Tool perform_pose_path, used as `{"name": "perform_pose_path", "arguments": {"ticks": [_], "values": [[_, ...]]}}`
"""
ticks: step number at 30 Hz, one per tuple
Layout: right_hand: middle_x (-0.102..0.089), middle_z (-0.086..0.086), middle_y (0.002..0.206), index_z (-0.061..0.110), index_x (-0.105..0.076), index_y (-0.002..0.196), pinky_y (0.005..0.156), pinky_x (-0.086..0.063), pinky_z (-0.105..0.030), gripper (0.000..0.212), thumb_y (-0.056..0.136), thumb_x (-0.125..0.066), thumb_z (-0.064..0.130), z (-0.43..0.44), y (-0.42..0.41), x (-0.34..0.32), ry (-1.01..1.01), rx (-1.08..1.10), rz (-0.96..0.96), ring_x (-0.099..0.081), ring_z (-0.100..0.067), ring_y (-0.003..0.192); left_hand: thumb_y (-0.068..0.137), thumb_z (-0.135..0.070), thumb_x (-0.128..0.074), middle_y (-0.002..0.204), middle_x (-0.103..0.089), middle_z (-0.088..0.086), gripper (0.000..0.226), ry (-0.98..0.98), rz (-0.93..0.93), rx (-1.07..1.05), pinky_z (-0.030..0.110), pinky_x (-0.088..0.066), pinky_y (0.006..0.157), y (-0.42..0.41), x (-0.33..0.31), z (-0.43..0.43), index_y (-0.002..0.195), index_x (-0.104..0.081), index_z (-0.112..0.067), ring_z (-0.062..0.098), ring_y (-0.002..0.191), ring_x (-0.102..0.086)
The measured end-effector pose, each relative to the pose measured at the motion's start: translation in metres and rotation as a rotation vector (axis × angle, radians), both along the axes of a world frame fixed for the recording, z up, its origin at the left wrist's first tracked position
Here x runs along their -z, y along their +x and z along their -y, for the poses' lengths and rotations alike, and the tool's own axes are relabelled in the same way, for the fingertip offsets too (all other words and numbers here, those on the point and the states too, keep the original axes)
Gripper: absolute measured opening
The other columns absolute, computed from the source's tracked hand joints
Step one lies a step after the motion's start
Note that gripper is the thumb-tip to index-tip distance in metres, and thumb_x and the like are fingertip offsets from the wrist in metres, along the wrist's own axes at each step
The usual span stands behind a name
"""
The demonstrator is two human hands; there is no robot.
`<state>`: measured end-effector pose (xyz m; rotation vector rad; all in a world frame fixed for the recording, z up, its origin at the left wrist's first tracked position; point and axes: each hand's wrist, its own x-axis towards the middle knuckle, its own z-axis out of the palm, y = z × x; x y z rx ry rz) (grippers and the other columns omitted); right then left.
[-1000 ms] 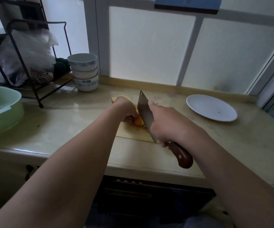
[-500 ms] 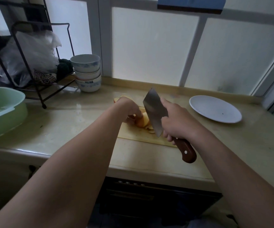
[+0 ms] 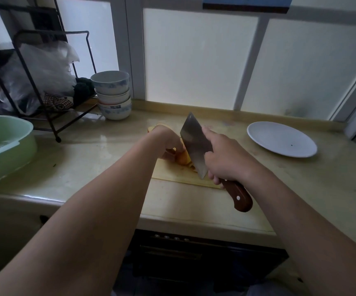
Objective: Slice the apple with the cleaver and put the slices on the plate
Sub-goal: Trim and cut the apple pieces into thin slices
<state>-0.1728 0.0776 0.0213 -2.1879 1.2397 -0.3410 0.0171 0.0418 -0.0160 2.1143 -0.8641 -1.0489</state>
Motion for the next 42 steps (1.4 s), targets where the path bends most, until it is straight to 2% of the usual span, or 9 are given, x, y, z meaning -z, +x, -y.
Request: {"name": "perform_pose_path", "arguments": {"ticks": [7,11,13,17,23,28,32,36,42], "values": [[-0.067,-0.018,0.115,0.044,-0.008,0.166,0.052,-0.062,-0.036,0.095,0.09,-0.041,-0.003,-0.008,0.002,-0.006,-0.014,-0.01,-0.041,-0.069,-0.019,0.052,0.086,0.0,-0.074,0.107,-0.067,0.017,0.027,-0.03,0.01,-0.015,0.04,-0.063,0.081,0.0,0.002,-0.001,0.11,-0.061,-0.002,0.029,0.088,-0.071],[-0.068,-0.015,0.094,0.041,-0.007,0.166,0.054,-0.064,-0.04,0.096,0.09,-0.042,-0.006,-0.019,0.004,-0.012,-0.03,-0.025,-0.107,-0.07,-0.024,0.057,0.085,0.002,-0.074,0.105,-0.068,0.018,0.026,-0.041,0.016,-0.012,0.04,-0.063,0.079,0.001,0.001,-0.001,0.109,-0.063,0.0,0.029,0.087,-0.072],[-0.065,-0.012,0.088,0.038,-0.006,0.166,0.05,-0.061,-0.035,0.094,0.091,-0.041,-0.006,-0.026,0.006,-0.015,-0.061,-0.042,-0.171,-0.069,-0.023,0.055,0.084,0.003,-0.074,0.104,-0.07,0.018,0.025,-0.042,0.02,-0.012,0.04,-0.063,0.078,0.001,0.002,-0.001,0.107,-0.064,0.0,0.029,0.085,-0.073],[-0.052,-0.006,0.087,0.03,0.0,0.167,0.043,-0.055,-0.028,0.094,0.093,-0.045,-0.005,-0.04,0.011,-0.016,-0.158,-0.079,-0.312,-0.067,-0.019,0.054,0.084,0.002,-0.074,0.103,-0.071,0.017,0.026,-0.035,0.015,-0.013,0.04,-0.064,0.077,0.001,0.004,0.0,0.107,-0.064,0.0,0.028,0.084,-0.074],[-0.06,-0.009,0.086,0.028,0.002,0.167,0.04,-0.052,-0.026,0.095,0.093,-0.046,-0.006,-0.041,0.015,-0.017,-0.182,-0.085,-0.351,-0.063,-0.016,0.05,0.084,0.001,-0.075,0.107,-0.07,0.016,0.028,-0.046,-0.003,-0.01,0.04,-0.064,0.078,0.001,0.005,0.0,0.109,-0.063,0.0,0.028,0.087,-0.074],[-0.061,-0.011,0.095,0.029,-0.003,0.167,0.033,-0.046,-0.022,0.093,0.093,-0.049,-0.005,-0.029,0.024,-0.016,-0.183,-0.076,-0.331,-0.067,-0.019,0.057,0.082,0.003,-0.075,0.106,-0.07,0.018,0.03,-0.05,-0.012,-0.007,0.041,-0.064,0.077,0.001,0.005,0.0,0.108,-0.063,0.001,0.031,0.087,-0.074],[-0.058,-0.008,0.098,0.027,-0.005,0.167,0.038,-0.045,-0.023,0.093,0.093,-0.05,-0.006,-0.022,0.028,-0.013,-0.176,-0.089,-0.334,-0.068,-0.019,0.063,0.085,0.001,-0.073,0.107,-0.071,0.017,0.028,-0.023,-0.02,0.007,0.04,-0.062,0.084,0.002,0.004,0.0,0.111,-0.063,0.0,0.028,0.092,-0.074],[-0.058,-0.008,0.089,0.028,-0.002,0.167,0.036,-0.043,-0.021,0.098,0.091,-0.051,-0.009,-0.018,0.032,-0.006,-0.159,-0.08,-0.339,-0.065,-0.018,0.058,0.082,0.001,-0.076,0.103,-0.073,0.018,0.029,-0.027,-0.022,-0.006,0.041,-0.062,0.084,0.004,0.005,0.001,0.108,-0.065,0.002,0.03,0.089,-0.075],[-0.055,-0.006,0.093,0.028,-0.007,0.167,0.053,-0.056,-0.033,0.093,0.092,-0.05,-0.007,-0.004,0.04,0.008,-0.106,-0.07,-0.311,-0.066,-0.022,0.071,0.084,-0.002,-0.075,0.106,-0.072,0.017,0.028,-0.038,-0.021,-0.008,0.04,-0.062,0.083,0.004,0.006,0.001,0.109,-0.062,0.0,0.028,0.089,-0.075]]}}
